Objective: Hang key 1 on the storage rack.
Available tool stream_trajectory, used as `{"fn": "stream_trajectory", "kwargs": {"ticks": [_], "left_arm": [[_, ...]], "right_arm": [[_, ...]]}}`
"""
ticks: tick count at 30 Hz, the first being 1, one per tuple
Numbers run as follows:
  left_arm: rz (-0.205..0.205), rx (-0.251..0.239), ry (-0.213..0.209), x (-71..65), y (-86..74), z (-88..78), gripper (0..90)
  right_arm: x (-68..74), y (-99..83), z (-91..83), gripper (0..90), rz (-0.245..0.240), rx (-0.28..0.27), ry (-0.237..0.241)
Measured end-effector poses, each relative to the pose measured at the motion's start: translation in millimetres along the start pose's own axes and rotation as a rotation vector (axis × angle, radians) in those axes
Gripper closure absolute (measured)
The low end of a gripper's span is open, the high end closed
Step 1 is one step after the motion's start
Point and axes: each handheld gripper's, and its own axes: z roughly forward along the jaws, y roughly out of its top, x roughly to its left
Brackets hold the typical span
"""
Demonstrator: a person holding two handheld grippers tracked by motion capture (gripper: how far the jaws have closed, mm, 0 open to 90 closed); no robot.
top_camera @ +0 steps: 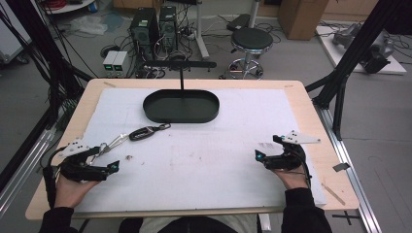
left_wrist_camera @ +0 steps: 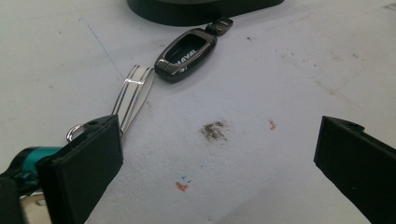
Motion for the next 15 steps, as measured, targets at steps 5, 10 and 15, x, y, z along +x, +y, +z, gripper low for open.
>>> {"fn": "stream_trajectory", "kwargs": {"ticks": [5,10,15], "left_arm": [[-0.007,-0.018,0.004,-0.4,-0.1,-3.7,1.7],[-0.002,-0.016,0.001,-2.0,-0.4,-4.2,1.7],[0.004,0.004,-0.002,-0.9,-0.5,-1.0,1.7]], "right_arm": [[0.4,-1.7,1.4,1.4,-0.007,0.009,-0.006],[0.2,-1.1,2.8,1.4,-0.011,0.009,-0.005],[-1.9,-2.2,5.6,1.4,0.014,0.019,-0.014]]}}
